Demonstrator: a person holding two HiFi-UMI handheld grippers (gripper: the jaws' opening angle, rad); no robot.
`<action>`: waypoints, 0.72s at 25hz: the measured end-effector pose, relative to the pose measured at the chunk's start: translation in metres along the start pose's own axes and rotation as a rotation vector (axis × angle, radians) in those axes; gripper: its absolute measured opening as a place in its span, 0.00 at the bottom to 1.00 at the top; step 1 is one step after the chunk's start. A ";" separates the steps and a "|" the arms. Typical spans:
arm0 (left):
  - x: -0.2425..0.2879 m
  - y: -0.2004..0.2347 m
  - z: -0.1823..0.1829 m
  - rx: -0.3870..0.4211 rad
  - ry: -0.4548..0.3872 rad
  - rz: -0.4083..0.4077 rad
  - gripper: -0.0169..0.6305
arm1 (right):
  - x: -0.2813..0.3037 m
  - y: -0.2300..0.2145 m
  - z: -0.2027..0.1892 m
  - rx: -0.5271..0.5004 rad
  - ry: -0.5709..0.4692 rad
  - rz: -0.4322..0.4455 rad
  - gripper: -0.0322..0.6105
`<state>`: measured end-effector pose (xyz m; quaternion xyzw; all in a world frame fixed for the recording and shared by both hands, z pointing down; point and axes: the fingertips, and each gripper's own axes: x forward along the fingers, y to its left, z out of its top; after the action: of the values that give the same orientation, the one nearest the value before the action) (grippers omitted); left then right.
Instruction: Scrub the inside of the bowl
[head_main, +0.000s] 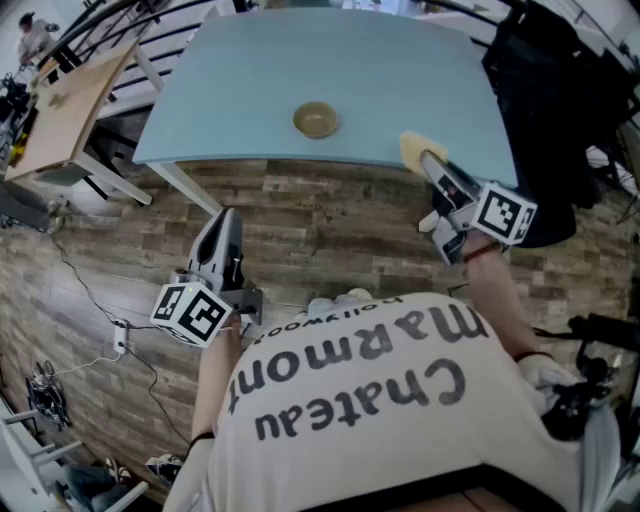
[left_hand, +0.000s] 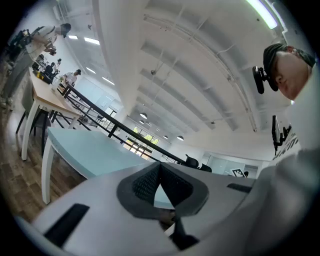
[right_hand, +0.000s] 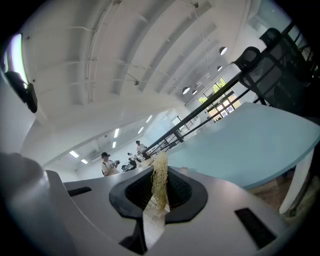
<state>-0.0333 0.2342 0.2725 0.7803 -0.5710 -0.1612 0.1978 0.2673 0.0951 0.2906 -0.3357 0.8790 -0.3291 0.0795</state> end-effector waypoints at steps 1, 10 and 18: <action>0.001 -0.003 -0.001 -0.009 -0.007 -0.009 0.03 | -0.001 -0.003 -0.001 0.008 0.005 -0.002 0.15; 0.008 -0.004 0.003 0.007 0.009 -0.049 0.03 | 0.001 -0.003 -0.010 0.015 0.004 -0.016 0.15; -0.001 0.025 0.019 0.017 0.026 -0.103 0.03 | 0.007 0.008 -0.035 0.079 -0.059 -0.079 0.15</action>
<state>-0.0632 0.2261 0.2684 0.8123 -0.5290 -0.1560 0.1899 0.2450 0.1134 0.3131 -0.3763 0.8486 -0.3565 0.1057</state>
